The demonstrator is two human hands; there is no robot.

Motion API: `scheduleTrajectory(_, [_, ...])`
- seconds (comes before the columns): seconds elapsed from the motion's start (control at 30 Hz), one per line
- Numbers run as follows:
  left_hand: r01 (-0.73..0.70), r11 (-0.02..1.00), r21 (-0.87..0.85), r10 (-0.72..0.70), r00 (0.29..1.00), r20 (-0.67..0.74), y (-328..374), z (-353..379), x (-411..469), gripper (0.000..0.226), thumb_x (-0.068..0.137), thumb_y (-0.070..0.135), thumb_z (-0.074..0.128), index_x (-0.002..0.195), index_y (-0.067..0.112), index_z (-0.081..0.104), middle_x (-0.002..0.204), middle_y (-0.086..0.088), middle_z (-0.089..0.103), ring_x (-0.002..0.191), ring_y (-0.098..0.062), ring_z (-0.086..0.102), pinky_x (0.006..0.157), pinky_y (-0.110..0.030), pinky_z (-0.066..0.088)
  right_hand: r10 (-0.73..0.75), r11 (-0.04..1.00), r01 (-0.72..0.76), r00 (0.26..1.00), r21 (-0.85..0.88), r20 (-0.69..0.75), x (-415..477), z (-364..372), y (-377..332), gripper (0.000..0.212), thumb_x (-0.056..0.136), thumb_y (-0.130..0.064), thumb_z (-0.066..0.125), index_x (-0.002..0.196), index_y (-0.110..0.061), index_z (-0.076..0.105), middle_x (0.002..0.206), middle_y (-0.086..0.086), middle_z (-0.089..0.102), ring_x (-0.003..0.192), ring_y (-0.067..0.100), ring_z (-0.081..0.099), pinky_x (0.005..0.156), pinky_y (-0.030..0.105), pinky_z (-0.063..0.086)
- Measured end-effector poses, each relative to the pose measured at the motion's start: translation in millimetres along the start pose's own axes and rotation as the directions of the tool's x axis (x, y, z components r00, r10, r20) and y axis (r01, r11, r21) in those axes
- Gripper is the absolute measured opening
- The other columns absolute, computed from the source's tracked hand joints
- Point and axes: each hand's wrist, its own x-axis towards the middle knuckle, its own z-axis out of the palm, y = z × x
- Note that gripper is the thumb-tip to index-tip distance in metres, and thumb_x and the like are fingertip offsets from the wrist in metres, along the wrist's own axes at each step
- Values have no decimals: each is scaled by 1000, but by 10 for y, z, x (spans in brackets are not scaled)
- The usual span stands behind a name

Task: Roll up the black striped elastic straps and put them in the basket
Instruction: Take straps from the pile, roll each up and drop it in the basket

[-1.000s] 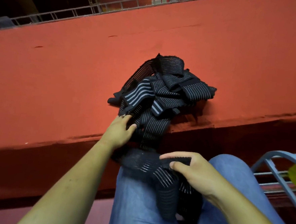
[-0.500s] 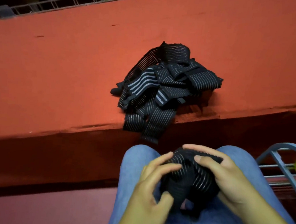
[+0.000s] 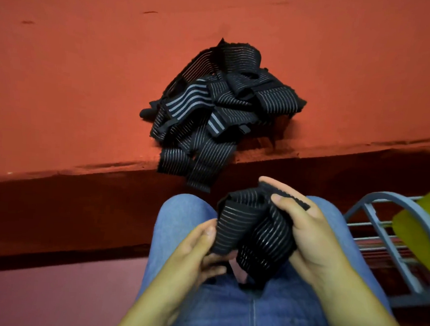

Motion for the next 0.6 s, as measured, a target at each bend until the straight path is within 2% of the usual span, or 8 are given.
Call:
scheduleTrajectory(0.13, [22,988,-152,-37,995,-94,33,-36,55,45,84,31,66,126,16,70,101,-7,77,70,-9,65,63,-21,54,-31,998,30,999,-49,-14,-17,-31,-39,33,102,-1,53,116,-15,79,107,19,79,96,24,76,81,27,63])
scheduleTrajectory(0.23, [91,943,-319,-100,995,-11,133,-71,30,37,81,28,69,112,10,78,91,-8,72,62,-10,60,56,-21,56,-43,997,43,999,-67,-5,-27,-31,-46,34,102,0,53,115,-16,80,105,17,80,95,23,77,79,26,62])
scheduleTrajectory(0.33, [203,895,-397,-165,978,129,225,-115,-2,45,81,44,69,111,13,79,91,-6,67,59,-10,56,50,-24,50,-63,992,63,998,-108,1,-29,-28,-43,35,103,0,54,111,-19,81,103,16,80,93,22,77,77,25,62])
scheduleTrajectory(0.43, [264,900,-346,-179,949,259,255,-160,0,46,95,58,62,117,19,73,108,-10,66,81,-17,63,62,-31,56,-104,985,102,995,-141,-8,-19,-39,-34,35,102,2,54,110,-19,82,101,14,81,90,19,76,76,23,60])
scheduleTrajectory(0.53, [280,901,-332,-182,938,296,235,-138,-2,33,96,55,56,100,25,66,122,-14,67,103,-31,71,82,-47,59,-142,979,140,990,-152,-8,-12,-52,-23,37,101,3,55,109,-20,82,100,14,81,90,20,75,78,23,60])
scheduleTrajectory(0.6, [277,917,-286,-200,942,270,205,-90,-11,27,100,51,55,94,26,66,120,-13,70,110,-33,69,88,-45,58,-158,978,153,987,-140,-19,-4,-63,-26,36,101,3,54,111,-19,81,101,14,81,92,20,76,80,23,60])
